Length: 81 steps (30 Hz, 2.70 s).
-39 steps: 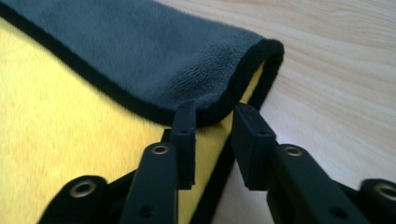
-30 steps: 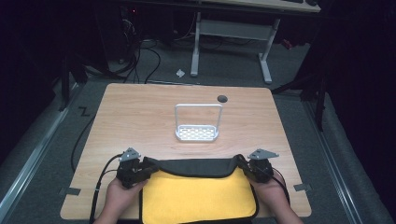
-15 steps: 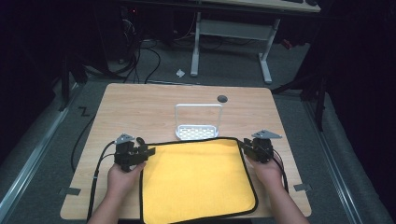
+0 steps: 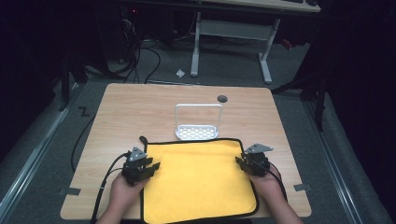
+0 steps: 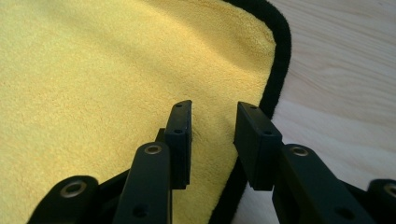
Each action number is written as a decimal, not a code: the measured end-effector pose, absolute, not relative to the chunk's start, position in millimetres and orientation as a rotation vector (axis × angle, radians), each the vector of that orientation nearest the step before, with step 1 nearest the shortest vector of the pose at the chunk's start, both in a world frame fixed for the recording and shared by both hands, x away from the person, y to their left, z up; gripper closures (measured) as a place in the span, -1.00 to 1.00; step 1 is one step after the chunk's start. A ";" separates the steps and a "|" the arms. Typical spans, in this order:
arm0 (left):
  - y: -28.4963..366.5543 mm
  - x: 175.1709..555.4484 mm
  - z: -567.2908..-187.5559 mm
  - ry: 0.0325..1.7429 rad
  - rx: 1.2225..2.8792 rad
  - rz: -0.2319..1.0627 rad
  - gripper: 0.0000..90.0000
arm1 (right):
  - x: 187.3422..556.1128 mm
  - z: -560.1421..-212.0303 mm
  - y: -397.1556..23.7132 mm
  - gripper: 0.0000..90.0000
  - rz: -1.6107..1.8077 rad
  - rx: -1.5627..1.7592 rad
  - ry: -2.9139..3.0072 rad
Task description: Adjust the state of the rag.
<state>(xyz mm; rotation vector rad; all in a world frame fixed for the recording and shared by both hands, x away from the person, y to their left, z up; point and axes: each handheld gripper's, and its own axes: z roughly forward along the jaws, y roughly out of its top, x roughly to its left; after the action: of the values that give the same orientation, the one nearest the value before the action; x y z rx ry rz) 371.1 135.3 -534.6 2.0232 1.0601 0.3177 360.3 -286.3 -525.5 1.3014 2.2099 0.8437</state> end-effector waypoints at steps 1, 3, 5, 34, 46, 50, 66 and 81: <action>130.0 373.8 -534.4 1.053 2.026 0.308 0.30 | 353.2 -525.7 -296.2 0.48 0.841 1.330 2.187; 118.7 377.3 -534.3 1.026 2.038 0.299 0.29 | 347.3 -525.6 -306.4 0.46 0.820 1.346 2.162; 108.4 381.0 -535.9 1.005 2.027 0.293 0.29 | 345.6 -525.8 -316.0 0.45 0.811 1.368 2.133; 104.5 439.1 -535.1 1.154 2.007 0.446 0.00 | 311.7 -493.0 -261.9 0.17 1.012 1.078 2.178; 94.9 433.1 -536.7 1.121 2.016 0.490 0.59 | 294.7 -486.8 -206.9 0.02 1.089 0.934 2.269; 99.3 435.0 -537.1 1.137 1.978 0.409 0.77 | 293.0 -490.6 -181.6 0.01 1.098 0.892 2.331; 116.4 441.1 -540.4 1.173 1.880 0.180 0.79 | 296.3 -515.0 -72.4 -0.05 1.071 0.783 2.517; 116.3 439.4 -540.4 1.169 1.882 0.178 0.78 | 278.1 -533.1 -18.5 -0.22 1.068 0.676 2.660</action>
<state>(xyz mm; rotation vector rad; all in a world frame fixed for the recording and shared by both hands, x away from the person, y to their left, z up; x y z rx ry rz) 439.4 116.3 -540.4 1.8815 1.1686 0.1778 278.1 -18.5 -533.1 0.6764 2.6605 1.0678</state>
